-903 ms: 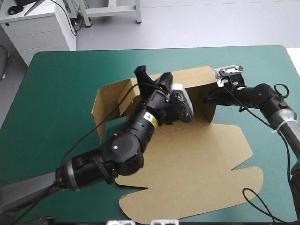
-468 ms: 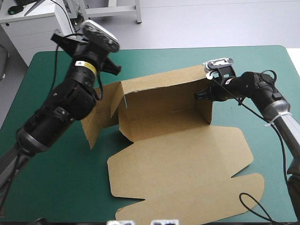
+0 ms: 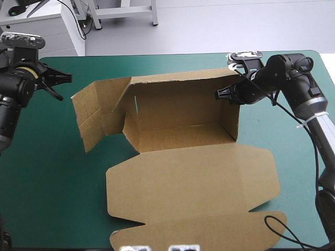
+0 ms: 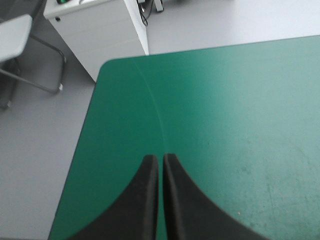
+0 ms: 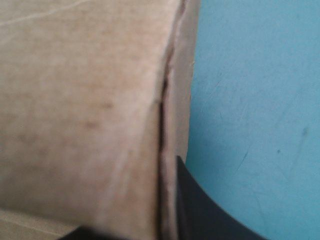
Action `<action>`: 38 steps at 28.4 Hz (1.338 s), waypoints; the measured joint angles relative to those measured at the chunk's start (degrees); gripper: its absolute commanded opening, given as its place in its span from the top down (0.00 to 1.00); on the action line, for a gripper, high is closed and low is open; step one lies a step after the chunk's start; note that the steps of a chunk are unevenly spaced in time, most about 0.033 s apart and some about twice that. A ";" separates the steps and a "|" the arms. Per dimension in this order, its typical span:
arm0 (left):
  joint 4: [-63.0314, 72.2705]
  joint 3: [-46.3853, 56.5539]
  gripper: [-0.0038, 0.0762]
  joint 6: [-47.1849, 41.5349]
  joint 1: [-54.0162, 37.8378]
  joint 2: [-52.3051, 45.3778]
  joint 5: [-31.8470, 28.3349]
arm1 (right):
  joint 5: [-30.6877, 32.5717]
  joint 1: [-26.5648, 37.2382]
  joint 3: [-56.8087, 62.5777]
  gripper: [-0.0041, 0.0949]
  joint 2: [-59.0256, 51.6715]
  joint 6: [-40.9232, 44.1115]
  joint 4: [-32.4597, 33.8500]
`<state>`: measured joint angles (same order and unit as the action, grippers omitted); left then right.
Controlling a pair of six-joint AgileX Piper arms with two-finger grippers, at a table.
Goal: Fold the box
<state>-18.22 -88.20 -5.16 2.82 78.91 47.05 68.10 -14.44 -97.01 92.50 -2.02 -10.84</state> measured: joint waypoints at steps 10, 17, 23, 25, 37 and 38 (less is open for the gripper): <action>18.62 0.05 0.94 13.87 -18.07 0.06 8.12 | 3.61 -2.81 -1.24 0.96 4.13 2.02 -0.36; 24.14 3.96 0.94 16.72 -21.13 0.06 9.76 | 3.10 -2.83 -1.49 0.95 10.90 3.85 0.24; 25.91 12.30 0.94 19.16 -21.19 0.06 9.61 | -2.42 -2.78 -2.52 0.94 14.10 3.24 1.55; 26.01 15.15 0.94 19.48 -21.19 0.06 8.95 | -5.02 -2.78 -2.58 0.91 15.09 2.76 1.99; 26.46 20.21 0.94 21.23 -21.19 0.06 7.02 | -10.20 -2.84 -2.77 0.49 16.46 2.54 3.81; 26.46 20.21 0.94 21.23 -21.19 0.06 7.02 | -9.72 -2.84 -4.25 0.49 16.46 2.54 4.97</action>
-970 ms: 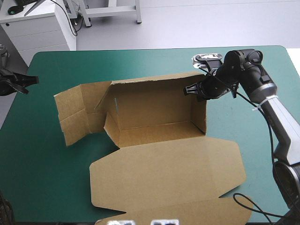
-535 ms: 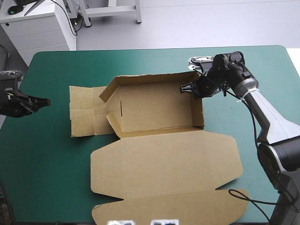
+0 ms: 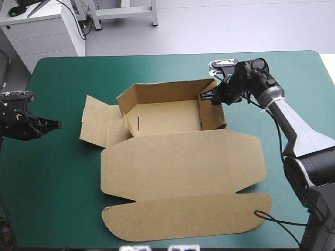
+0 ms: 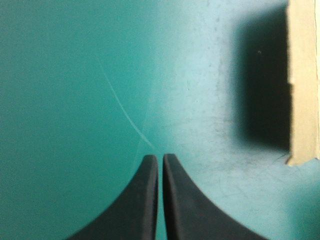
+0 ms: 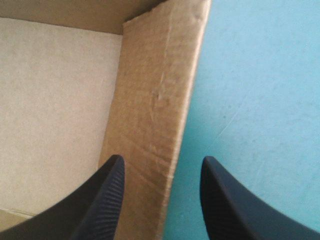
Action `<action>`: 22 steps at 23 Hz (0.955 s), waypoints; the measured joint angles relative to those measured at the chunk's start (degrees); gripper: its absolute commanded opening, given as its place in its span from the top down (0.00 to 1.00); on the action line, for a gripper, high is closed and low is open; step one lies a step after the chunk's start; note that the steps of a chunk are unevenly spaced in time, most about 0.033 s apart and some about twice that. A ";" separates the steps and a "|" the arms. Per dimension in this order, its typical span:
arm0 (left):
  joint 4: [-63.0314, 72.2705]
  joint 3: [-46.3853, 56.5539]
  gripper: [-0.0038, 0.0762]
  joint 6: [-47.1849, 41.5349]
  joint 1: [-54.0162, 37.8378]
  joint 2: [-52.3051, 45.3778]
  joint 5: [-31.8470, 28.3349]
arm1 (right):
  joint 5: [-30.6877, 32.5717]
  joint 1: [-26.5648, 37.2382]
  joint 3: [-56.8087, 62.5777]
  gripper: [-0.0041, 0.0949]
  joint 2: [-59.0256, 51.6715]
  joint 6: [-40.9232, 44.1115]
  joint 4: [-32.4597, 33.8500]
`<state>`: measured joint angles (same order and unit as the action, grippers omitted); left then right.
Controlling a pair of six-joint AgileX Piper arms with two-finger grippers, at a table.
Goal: Fold the box
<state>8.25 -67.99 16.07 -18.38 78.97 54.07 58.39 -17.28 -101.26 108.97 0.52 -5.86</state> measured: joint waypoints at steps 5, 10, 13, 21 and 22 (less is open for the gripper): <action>0.00 0.00 0.94 0.05 0.00 0.00 1.34 | 2.78 0.00 -8.74 0.51 0.00 0.00 5.00; 0.00 0.00 0.94 0.16 0.00 0.00 1.80 | 7.02 0.00 -12.13 0.51 0.05 0.11 3.39; 0.27 0.00 0.94 0.16 0.00 0.00 1.92 | 10.20 0.00 -12.13 0.51 1.27 0.04 3.03; 3.92 0.00 0.94 0.16 0.00 0.00 2.07 | 12.35 0.00 -12.13 0.51 8.62 -0.02 0.20; 4.20 0.00 0.94 0.16 0.00 0.00 2.07 | 12.39 0.00 -12.13 0.51 9.47 -0.02 -0.04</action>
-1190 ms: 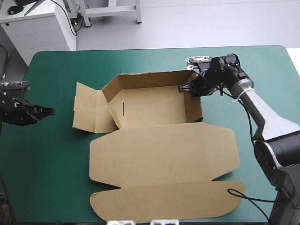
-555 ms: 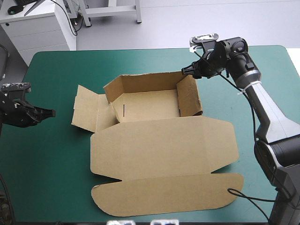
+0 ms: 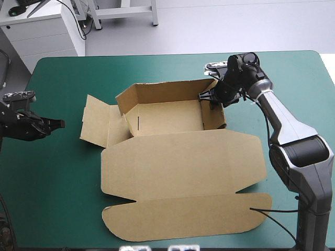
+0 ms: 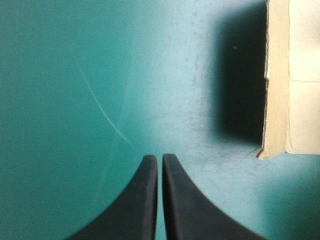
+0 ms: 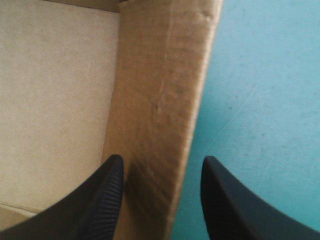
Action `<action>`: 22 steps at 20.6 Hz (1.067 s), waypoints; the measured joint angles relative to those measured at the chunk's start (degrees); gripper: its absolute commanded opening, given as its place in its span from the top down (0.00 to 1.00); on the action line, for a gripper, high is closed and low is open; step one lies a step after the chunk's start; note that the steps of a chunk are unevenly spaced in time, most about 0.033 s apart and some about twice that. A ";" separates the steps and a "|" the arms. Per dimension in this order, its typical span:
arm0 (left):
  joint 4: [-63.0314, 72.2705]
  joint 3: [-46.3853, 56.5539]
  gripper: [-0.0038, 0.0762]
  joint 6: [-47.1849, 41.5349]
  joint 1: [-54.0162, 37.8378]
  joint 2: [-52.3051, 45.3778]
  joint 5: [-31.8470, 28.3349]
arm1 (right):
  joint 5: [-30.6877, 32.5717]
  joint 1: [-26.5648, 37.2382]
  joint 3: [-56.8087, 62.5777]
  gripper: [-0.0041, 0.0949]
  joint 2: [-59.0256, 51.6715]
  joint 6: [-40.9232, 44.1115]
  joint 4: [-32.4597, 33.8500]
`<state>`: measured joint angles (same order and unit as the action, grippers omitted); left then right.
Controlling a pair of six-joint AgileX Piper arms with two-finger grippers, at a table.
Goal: Fold the box
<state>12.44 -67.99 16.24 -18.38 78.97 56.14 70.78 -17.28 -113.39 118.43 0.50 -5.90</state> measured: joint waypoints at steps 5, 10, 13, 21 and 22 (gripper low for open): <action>0.57 0.00 0.94 0.00 0.00 0.00 -0.06 | 0.00 0.00 0.00 0.76 2.77 -1.58 -1.90; 1.61 0.00 0.94 0.00 0.00 0.00 0.00 | -0.21 0.00 -0.45 0.98 3.11 -1.80 -1.19; 5.28 0.00 0.94 0.00 -0.07 0.00 -1.22 | 0.04 0.00 -1.96 0.98 3.05 -1.75 -0.88; 26.50 0.09 0.94 8.40 -11.19 0.11 -2.68 | 0.47 7.98 -4.58 0.98 -5.19 -3.87 -8.66; 29.81 0.09 0.94 10.23 -12.29 0.19 -1.60 | 0.47 9.37 -4.58 0.98 -6.06 -4.53 -10.53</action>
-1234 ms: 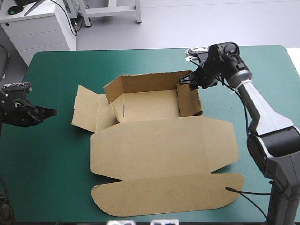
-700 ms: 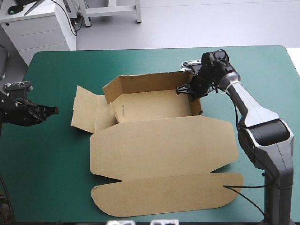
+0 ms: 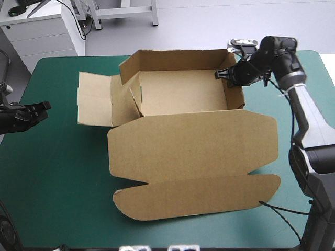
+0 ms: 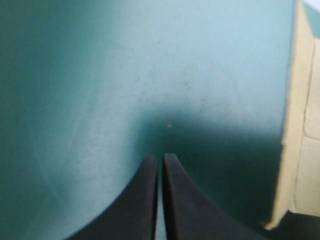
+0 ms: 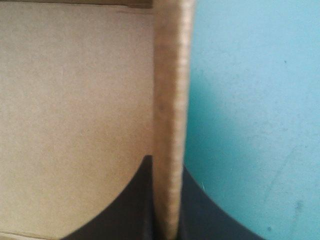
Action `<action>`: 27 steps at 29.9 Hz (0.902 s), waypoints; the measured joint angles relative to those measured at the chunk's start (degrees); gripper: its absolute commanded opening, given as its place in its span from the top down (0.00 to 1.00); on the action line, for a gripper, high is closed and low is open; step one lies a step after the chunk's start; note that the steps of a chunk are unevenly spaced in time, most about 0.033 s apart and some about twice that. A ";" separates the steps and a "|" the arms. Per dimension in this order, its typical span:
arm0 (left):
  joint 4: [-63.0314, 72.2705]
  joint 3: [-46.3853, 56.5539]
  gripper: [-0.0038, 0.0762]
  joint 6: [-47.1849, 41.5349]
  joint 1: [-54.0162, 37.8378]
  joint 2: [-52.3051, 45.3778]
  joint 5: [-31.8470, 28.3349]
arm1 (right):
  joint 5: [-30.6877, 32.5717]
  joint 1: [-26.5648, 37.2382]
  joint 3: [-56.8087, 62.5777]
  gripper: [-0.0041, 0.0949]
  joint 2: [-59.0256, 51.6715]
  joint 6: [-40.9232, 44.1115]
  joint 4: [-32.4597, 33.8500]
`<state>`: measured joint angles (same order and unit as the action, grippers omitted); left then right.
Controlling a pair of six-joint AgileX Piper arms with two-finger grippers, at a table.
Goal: Fold the box
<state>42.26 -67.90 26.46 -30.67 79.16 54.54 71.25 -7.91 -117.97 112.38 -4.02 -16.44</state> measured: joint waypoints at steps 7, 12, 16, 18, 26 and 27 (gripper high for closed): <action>19.47 0.02 0.94 8.86 -1.99 2.56 7.46 | 0.18 7.50 0.00 0.98 -4.87 -4.84 -12.74; 31.69 0.07 0.94 12.58 -1.77 4.58 13.16 | 0.31 8.77 -0.06 0.98 -8.26 -6.94 -16.46; 35.94 0.07 0.94 13.40 0.36 5.08 13.80 | 0.42 8.77 -0.10 0.98 -9.57 -8.39 -18.97; 36.56 0.07 0.94 13.40 1.99 5.08 14.10 | 0.42 8.59 -0.10 0.98 -9.73 -8.68 -19.50; 39.80 0.08 0.94 13.40 7.05 4.21 14.34 | 0.42 3.97 0.01 0.98 -9.73 -9.25 -16.29; 40.17 0.08 0.94 13.40 7.34 3.73 14.34 | 0.42 3.26 0.15 0.98 -9.73 -9.35 -15.59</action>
<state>82.43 -67.82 39.86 -23.32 82.89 68.87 71.66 -4.65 -117.82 102.64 -13.37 -32.03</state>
